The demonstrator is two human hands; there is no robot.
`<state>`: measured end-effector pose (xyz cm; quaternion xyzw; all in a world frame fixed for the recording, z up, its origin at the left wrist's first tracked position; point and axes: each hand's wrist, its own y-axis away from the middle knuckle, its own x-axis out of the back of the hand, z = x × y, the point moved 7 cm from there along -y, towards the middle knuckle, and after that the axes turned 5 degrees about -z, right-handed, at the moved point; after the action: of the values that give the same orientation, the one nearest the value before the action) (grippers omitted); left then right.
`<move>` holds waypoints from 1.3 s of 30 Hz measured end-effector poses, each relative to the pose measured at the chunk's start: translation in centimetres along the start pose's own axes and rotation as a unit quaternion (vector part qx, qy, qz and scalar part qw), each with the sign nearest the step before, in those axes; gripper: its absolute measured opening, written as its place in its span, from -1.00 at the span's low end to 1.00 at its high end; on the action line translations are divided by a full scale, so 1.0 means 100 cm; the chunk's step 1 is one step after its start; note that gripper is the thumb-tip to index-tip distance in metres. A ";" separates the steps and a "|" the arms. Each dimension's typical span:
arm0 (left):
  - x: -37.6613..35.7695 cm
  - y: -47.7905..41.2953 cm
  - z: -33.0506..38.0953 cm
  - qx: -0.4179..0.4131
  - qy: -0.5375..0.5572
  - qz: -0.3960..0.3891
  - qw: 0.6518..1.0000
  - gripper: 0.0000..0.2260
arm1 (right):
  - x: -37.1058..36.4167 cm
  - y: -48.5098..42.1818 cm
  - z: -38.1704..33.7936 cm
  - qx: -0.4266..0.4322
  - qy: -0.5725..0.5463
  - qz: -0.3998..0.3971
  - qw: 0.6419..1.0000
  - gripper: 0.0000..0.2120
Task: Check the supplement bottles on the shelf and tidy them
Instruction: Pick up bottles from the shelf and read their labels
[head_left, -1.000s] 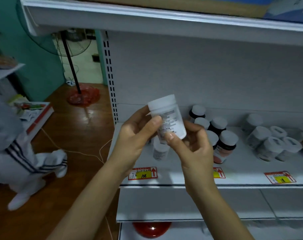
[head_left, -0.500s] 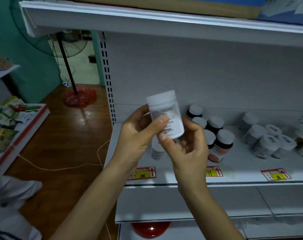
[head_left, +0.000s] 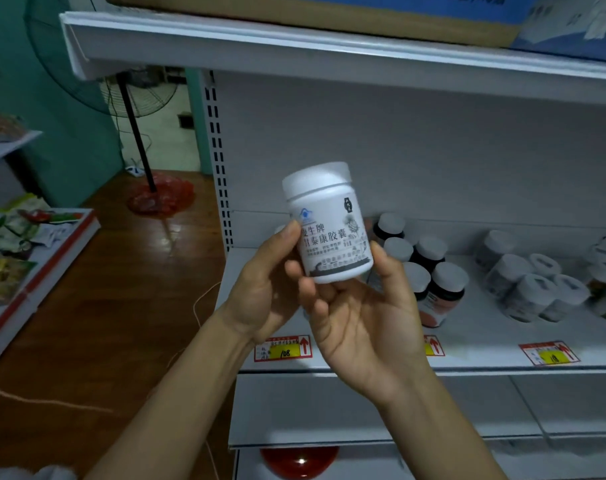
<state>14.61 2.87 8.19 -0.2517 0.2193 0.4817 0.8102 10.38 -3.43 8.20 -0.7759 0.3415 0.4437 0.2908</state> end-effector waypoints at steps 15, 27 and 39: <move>0.018 0.008 0.028 -0.107 -0.237 0.211 0.942 -0.71 | 0.007 0.014 -0.039 0.215 0.536 0.219 0.786 -0.46; 0.036 0.007 0.004 -0.025 -0.154 0.159 0.975 -0.75 | 0.036 -0.007 -0.013 0.077 0.124 0.114 0.983 -0.56; 0.098 0.017 -0.003 -0.031 -0.401 0.302 0.865 -0.52 | 0.064 -0.022 -0.091 0.190 0.534 0.309 0.764 -0.86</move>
<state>17.40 9.95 1.81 0.0168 -0.0737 0.7686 0.6353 18.95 -10.73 6.81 -0.6687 0.7401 -0.0504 0.0495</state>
